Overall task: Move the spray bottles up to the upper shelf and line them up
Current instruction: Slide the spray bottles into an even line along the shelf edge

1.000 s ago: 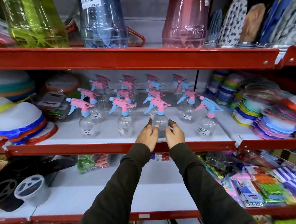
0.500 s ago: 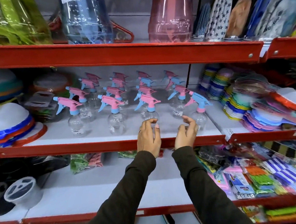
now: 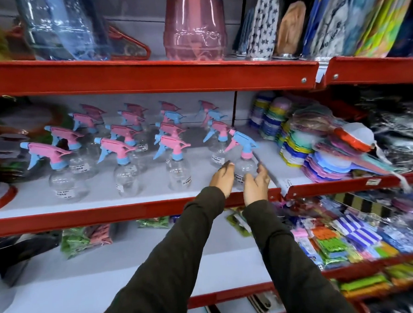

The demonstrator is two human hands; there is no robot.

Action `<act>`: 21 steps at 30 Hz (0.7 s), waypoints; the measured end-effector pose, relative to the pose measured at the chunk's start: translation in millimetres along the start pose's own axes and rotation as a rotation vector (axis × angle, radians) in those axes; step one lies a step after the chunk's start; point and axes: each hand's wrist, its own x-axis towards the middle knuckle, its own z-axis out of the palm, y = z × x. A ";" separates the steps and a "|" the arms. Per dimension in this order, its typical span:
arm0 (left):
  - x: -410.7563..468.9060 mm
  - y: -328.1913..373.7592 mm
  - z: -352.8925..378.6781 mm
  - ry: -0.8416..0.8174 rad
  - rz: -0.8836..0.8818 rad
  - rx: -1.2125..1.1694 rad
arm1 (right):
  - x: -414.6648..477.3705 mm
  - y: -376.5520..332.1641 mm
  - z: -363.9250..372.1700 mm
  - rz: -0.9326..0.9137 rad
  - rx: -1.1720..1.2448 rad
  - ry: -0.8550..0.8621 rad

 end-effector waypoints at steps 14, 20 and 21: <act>-7.9 -14.1 -16.0 0.190 0.079 0.113 | 27.8 -1.1 10.5 -0.017 0.065 -0.249; -9.0 -13.8 -15.7 0.201 0.073 0.085 | 31.7 -0.2 9.7 -0.029 0.035 -0.287; -9.2 -13.3 -15.5 0.199 0.068 0.083 | 31.5 -0.4 9.1 -0.031 0.026 -0.290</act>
